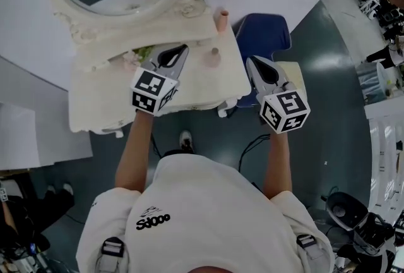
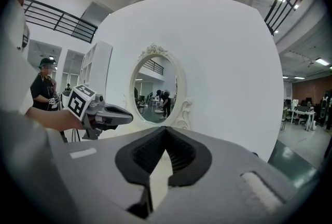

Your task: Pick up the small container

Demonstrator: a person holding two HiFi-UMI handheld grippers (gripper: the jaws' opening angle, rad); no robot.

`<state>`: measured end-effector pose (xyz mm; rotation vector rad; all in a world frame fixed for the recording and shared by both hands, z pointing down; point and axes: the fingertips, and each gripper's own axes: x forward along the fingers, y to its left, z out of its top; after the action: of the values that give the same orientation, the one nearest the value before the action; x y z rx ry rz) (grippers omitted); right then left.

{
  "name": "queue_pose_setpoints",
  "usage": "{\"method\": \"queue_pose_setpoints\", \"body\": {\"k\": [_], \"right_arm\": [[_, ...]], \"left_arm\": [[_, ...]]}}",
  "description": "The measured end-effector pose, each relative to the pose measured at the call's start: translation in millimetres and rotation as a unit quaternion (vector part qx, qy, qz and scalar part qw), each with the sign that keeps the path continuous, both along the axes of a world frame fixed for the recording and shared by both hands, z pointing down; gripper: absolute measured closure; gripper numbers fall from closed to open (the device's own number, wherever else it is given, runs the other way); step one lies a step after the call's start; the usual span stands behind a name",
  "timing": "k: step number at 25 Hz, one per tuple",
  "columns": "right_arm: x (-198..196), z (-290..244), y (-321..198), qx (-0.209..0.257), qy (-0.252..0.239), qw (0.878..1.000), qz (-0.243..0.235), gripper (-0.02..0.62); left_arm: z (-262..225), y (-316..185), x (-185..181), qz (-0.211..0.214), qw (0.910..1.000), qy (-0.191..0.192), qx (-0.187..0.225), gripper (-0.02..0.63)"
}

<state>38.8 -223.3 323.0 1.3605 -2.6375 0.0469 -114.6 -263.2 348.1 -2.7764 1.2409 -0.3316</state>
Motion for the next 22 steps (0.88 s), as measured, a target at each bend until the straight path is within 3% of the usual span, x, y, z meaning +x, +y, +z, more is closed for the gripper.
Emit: {"method": "queue_pose_setpoints", "body": {"k": [9,17,22], "right_arm": [[-4.0,15.5,-53.4,-0.032,0.01,0.999,0.027,0.594],[23.7,45.0,-75.4,-0.064,0.014,0.997,0.049,0.594],[51.5,55.2,-116.7,-0.086,0.004,0.995,0.044,0.594]], "left_arm": [[18.8,-66.5,5.3,0.03,0.9989,0.007,-0.036,0.588],[70.6,-96.9,39.6,0.072,0.9926,0.028,-0.094,0.48],[113.7,-145.1,75.4,0.079,0.985,0.03,-0.151,0.445]]}}
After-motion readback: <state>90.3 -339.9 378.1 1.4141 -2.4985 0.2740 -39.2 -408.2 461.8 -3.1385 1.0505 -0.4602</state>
